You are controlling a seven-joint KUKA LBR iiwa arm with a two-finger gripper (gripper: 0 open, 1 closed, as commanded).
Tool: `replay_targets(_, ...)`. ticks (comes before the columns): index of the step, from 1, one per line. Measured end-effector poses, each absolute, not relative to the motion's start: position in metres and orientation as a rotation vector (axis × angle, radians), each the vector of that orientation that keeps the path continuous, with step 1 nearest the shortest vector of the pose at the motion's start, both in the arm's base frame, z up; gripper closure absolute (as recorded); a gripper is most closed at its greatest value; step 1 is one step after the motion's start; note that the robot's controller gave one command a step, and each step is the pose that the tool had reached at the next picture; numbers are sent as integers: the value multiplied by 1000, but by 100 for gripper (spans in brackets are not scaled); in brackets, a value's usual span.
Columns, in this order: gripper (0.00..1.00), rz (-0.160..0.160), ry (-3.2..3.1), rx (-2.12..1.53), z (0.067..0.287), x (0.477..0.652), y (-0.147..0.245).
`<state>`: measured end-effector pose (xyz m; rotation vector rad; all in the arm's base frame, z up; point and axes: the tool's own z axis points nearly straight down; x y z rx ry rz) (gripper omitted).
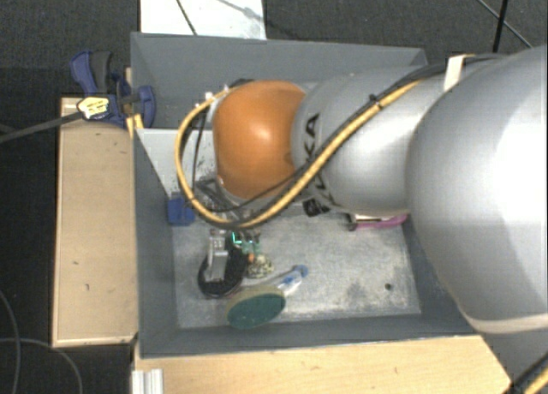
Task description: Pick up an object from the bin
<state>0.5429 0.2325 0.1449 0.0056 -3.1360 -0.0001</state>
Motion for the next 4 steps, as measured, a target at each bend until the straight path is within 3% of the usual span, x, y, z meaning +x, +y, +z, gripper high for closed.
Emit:
replay_targets(1,0,-5,-3128,377,72,503,149)
replay_targets(2,0,-10,-3133,362,73,496,211)
replay_targets(3,0,-4,-2954,1092,71,502,231)
replay_targets(4,100,-3,-2956,1078,71,502,230)
